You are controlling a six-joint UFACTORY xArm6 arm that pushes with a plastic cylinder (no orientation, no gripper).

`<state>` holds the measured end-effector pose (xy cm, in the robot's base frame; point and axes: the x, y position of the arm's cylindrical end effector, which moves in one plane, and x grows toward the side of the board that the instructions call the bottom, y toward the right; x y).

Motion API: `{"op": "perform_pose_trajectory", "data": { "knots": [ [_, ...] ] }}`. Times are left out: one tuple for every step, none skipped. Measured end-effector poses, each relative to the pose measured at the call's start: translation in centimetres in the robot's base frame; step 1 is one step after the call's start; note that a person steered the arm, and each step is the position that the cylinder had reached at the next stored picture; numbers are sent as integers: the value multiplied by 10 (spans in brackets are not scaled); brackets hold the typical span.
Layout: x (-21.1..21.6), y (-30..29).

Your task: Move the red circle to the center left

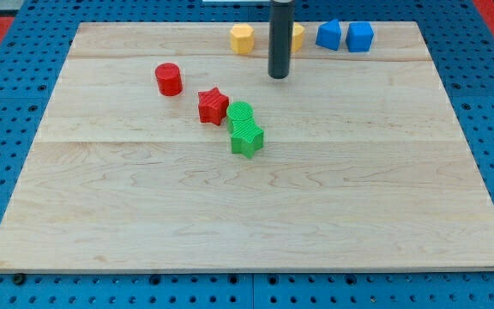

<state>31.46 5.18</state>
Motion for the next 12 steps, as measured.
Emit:
{"op": "perform_pose_trajectory", "data": {
  "knots": [
    [4,2],
    [5,2],
    [5,2],
    [5,2],
    [6,2],
    [6,2],
    [6,2],
    [9,4],
    [16,15],
    [16,15],
    [16,-1],
    [13,-40]
  ]
}}
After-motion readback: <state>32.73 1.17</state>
